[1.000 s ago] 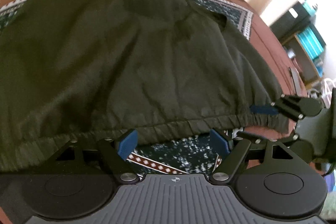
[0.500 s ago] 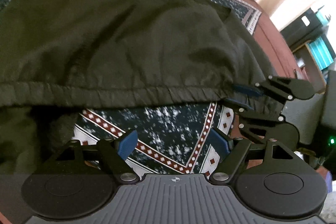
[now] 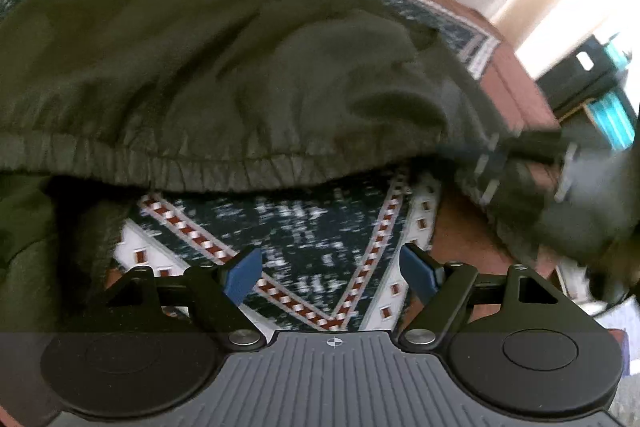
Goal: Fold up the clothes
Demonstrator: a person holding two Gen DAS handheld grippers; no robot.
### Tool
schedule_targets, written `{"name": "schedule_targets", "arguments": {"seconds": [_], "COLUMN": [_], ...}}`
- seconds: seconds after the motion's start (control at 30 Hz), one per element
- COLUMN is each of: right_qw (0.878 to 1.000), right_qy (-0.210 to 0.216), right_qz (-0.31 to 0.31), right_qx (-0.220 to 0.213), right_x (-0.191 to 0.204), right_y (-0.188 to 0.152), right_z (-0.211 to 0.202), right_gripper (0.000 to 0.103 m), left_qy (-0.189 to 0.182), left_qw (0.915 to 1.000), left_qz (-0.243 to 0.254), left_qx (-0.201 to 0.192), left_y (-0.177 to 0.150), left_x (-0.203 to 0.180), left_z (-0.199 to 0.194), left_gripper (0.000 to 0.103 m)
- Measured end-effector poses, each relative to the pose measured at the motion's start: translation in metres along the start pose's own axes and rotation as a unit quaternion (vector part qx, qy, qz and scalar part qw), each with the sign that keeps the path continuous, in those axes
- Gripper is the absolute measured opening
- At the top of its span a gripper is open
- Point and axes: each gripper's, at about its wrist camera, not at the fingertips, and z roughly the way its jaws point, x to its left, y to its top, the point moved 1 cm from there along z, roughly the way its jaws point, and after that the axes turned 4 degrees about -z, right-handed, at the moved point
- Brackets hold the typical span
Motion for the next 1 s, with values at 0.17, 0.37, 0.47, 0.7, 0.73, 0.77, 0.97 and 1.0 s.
{"name": "schedule_targets", "arguments": {"seconds": [0.17,0.37,0.47,0.7,0.73,0.77,0.97,1.0], "right_qw": [0.990,0.983,0.984,0.982,0.982,0.982,0.979,0.979], "right_qy": [0.052,0.068,0.067,0.080,0.080,0.079,0.060,0.056], "right_qz": [0.119,0.140,0.131,0.126,0.126,0.125,0.127,0.127], "right_qx": [-0.061,-0.098,-0.103,-0.111,-0.114,-0.116,-0.145,-0.152], "right_x": [-0.072,-0.118,-0.125,-0.122,-0.122,-0.121,-0.130,-0.132], "right_y": [0.043,0.079,0.087,0.087,0.086,0.086,0.087,0.089], "right_z": [-0.059,-0.108,-0.121,-0.131,-0.133,-0.136,-0.157,-0.162], "right_gripper": [0.003,0.003,0.003,0.004,0.004,0.004,0.003,0.003], "left_qy": [-0.033,-0.094,-0.132,-0.125,-0.123,-0.120,-0.106,-0.104], "left_qw": [0.9987,0.9929,0.9876,0.9888,0.9889,0.9890,0.9893,0.9893], "left_qz": [0.037,0.070,0.080,0.060,0.060,0.060,0.058,0.058], "left_qx": [-0.011,-0.021,-0.030,-0.056,-0.059,-0.062,-0.081,-0.084], "left_y": [0.001,0.005,0.004,0.014,0.017,0.020,0.038,0.041], "left_x": [-0.032,-0.092,-0.119,-0.132,-0.130,-0.129,-0.120,-0.118], "left_z": [0.009,0.025,0.025,0.039,0.037,0.036,0.026,0.024], "left_gripper": [0.086,0.086,0.086,0.089,0.088,0.087,0.008,0.001]}}
